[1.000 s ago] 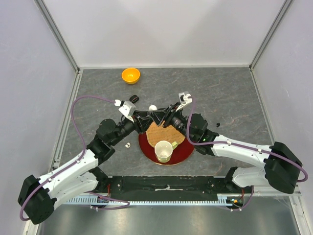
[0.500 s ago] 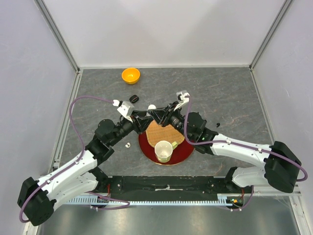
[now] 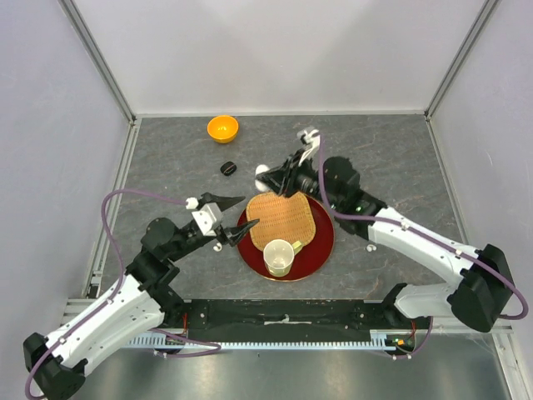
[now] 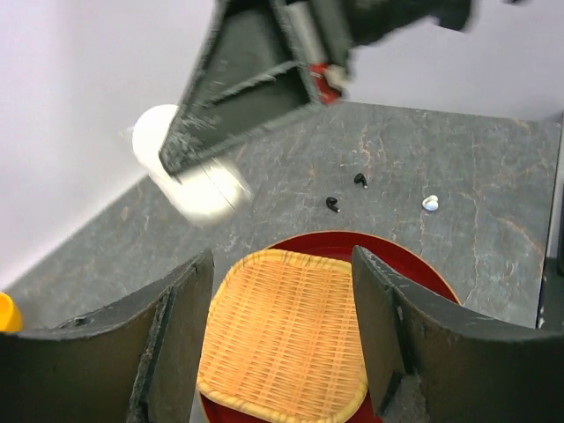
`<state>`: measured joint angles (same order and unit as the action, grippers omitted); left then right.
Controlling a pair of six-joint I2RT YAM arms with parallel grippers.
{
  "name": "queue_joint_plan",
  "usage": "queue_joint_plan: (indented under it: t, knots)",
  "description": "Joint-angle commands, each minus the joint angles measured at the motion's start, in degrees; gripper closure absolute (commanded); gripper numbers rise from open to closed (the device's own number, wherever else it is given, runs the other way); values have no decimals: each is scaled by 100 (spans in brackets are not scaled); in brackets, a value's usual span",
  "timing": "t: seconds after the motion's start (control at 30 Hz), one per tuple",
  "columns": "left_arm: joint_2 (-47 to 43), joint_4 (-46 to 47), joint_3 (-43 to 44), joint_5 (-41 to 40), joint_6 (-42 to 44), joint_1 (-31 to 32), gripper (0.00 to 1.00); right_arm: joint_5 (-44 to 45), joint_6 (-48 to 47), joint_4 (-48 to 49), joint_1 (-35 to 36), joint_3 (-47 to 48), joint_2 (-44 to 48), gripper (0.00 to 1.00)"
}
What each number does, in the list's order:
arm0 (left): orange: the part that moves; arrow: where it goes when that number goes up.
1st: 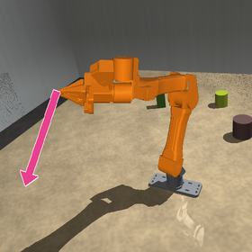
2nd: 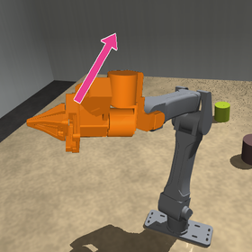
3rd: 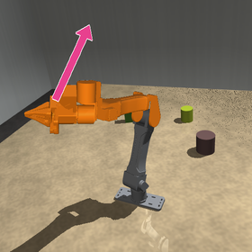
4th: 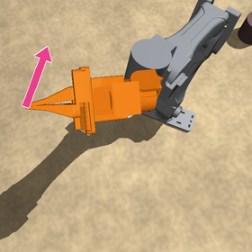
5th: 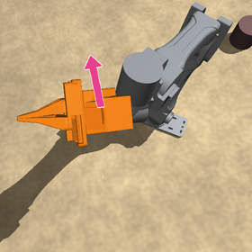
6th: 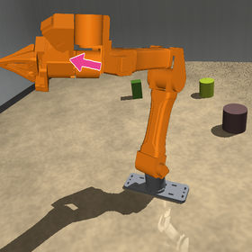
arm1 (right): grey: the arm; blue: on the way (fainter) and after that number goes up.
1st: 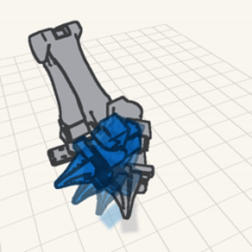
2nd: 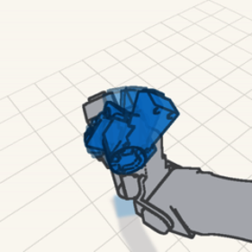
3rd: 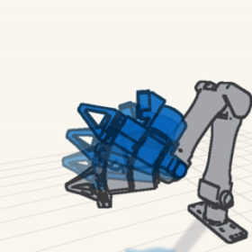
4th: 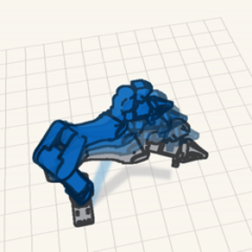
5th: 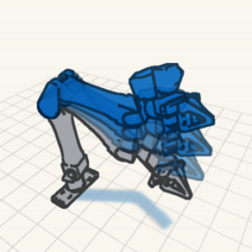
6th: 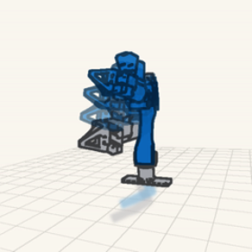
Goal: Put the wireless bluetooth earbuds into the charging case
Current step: Pick up the charging case at the center of the board.
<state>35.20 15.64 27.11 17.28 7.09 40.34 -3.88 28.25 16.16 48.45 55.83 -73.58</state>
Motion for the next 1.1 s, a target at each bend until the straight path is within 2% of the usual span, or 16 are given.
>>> queue_joint_plan:
  t: [0.0,0.07,0.17,0.3,0.47,0.6,0.73,0.93,1.07]
  knots:
    - [-522,-359,-110,575,1363,62,30,-2298,-179,-805,-818,681,-147,99]
    - [-619,-456,-110,601,1496,62,30,-3201,-539,-1131,-995,867,-349,97]
    - [-690,-387,-92,829,1585,62,29,-4056,-1117,-1598,-1021,1043,-464,94]
    - [-523,-176,-101,1032,1462,62,29,-4638,-1558,-1861,-1013,1017,-385,93]
    - [-234,-9,-101,1313,1427,62,29,-4841,-1683,-1986,-1021,1035,-297,93]
    - [-128,728,-311,1497,1409,53,28,-5070,-1551,-1942,-1013,1044,-376,93]
    - [-101,1089,-496,1401,1523,62,28,-5166,-1419,-1933,-1013,1035,-455,93]
    - [-119,1476,-681,1252,1989,62,25,-5219,-1112,-1740,-1030,1026,-543,93]
    - [-75,1741,-822,1269,2199,71,23,-5281,-602,-1125,-1021,930,-604,93]
